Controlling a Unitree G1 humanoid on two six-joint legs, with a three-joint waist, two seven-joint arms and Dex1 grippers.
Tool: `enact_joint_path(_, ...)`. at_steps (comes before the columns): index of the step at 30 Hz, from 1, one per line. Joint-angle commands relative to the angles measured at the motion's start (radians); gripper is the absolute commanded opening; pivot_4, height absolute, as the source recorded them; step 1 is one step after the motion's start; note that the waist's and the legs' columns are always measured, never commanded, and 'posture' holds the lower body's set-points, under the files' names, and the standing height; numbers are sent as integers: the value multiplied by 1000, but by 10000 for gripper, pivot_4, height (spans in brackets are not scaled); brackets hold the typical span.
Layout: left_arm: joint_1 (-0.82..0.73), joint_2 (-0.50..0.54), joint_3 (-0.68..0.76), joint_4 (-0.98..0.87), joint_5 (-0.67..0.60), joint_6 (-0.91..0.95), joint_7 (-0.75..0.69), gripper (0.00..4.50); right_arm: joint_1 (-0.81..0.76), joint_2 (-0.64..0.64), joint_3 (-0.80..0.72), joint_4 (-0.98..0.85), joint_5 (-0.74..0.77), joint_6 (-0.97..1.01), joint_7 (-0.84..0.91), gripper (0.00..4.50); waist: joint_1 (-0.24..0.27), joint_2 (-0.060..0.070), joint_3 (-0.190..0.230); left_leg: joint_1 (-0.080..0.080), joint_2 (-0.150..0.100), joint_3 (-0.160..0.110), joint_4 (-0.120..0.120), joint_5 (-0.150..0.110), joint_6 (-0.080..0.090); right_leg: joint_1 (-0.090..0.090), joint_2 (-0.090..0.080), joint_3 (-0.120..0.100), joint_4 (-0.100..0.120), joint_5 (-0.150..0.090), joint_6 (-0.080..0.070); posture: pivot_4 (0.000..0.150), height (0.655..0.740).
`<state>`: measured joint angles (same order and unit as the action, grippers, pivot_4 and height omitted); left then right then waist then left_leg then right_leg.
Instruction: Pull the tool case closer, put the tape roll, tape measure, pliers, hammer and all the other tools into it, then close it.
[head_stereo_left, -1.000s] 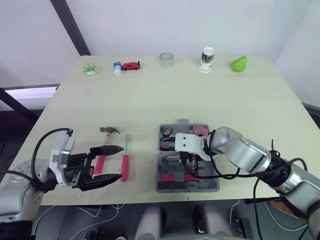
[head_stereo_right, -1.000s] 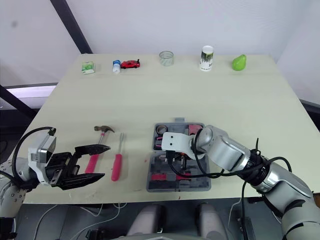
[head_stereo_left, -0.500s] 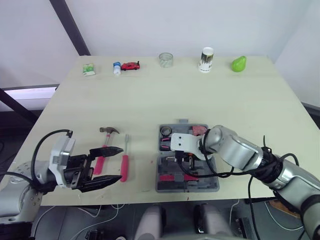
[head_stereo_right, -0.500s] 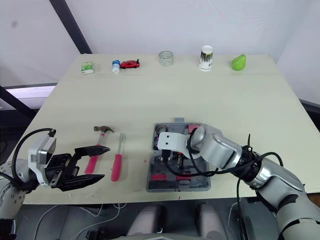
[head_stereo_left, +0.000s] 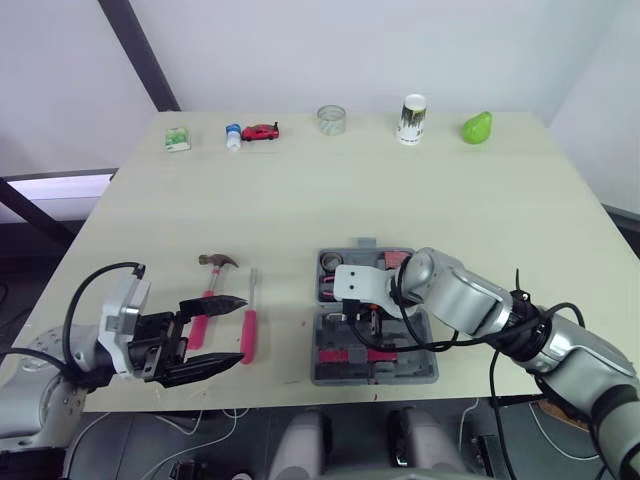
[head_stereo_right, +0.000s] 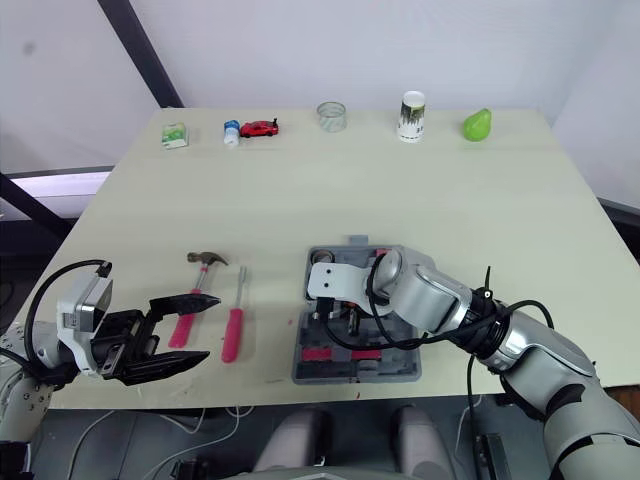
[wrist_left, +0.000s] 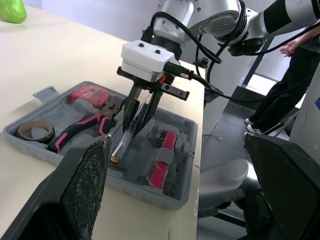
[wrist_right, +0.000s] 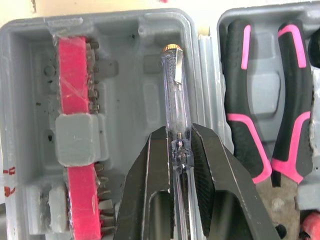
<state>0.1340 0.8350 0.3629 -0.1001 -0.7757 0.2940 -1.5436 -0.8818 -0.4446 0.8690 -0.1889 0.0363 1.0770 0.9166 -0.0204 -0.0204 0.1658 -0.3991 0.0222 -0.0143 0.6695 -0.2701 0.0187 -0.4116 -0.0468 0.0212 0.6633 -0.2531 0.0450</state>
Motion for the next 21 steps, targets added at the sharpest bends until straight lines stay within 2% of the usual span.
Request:
enact_joint_path(1, 4, -2, 18, -21, -8, -17, -20, 45000, -27, -1, -9, -18, -3, -16, 14, 21147, 0, 0, 0, 0, 0, 0, 0, 0, 0, 0, 0, 0, 0, 0, 0, 1500, 7400)
enact_joint_path(4, 5, -4, 18, -19, -8, -20, -21, 45000, -25, -1, -10, -17, -4, -20, 20, 37095, 0, 0, 0, 0, 0, 0, 0, 0, 0, 0, 0, 0, 0, 0, 0, 1500, 7400)
enact_joint_path(5, 6, -4, 18, -19, -8, -20, -21, 45000, -24, 1, -10, -15, -6, -22, 21, 37095, 0, 0, 0, 0, 0, 0, 0, 0, 0, 0, 0, 0, 0, 0, 0, 1500, 7400)
enact_joint_path(6, 6, -4, 17, -19, -8, -21, -21, 45000, -22, 4, -11, -12, -8, -25, 18, 43956, 0, 0, 0, 0, 0, 0, 0, 0, 0, 0, 0, 0, 0, 0, 0, 1500, 7400)
enact_joint_path(7, 5, -4, 16, -18, -8, -21, -21, 45000, -19, 10, -15, -7, -10, -31, 13, 44782, 0, 0, 0, 0, 0, 0, 0, 0, 0, 0, 0, 0, 0, 0, 0, 1500, 7400)
enact_joint_path(10, 7, -6, 16, -21, -9, -22, -20, 45000, 12, 32, -78, -13, 20, -67, 4, 44782, -1, 0, 0, 0, 0, 0, 0, 0, 0, 0, 0, 0, 0, 0, 0, 1500, 7400)
enact_joint_path(14, 5, -9, 16, -23, -12, -21, -16, 45000, 107, 32, -239, -58, 113, -191, 33, 44782, 3, 0, 0, 0, 0, 0, 0, 0, 0, 0, 0, 0, 0, 0, 0, 1500, 7400)
enact_joint_path(18, 8, -13, 15, -21, -14, -22, -16, 45000, 271, 40, -413, -74, 200, -337, 15, 44782, 7, -1, 0, 0, 0, -1, 0, 0, 0, 1, -1, -1, -1, 0, 0, 1500, 7400)
enact_joint_path(21, 3, -19, 8, -18, -10, -24, -12, 45000, 371, 55, -451, -67, 233, -404, 20, 36261, 4, 0, 0, 0, 0, -1, 0, 0, 0, 1, -1, -1, 0, 0, 0, 1500, 7400)
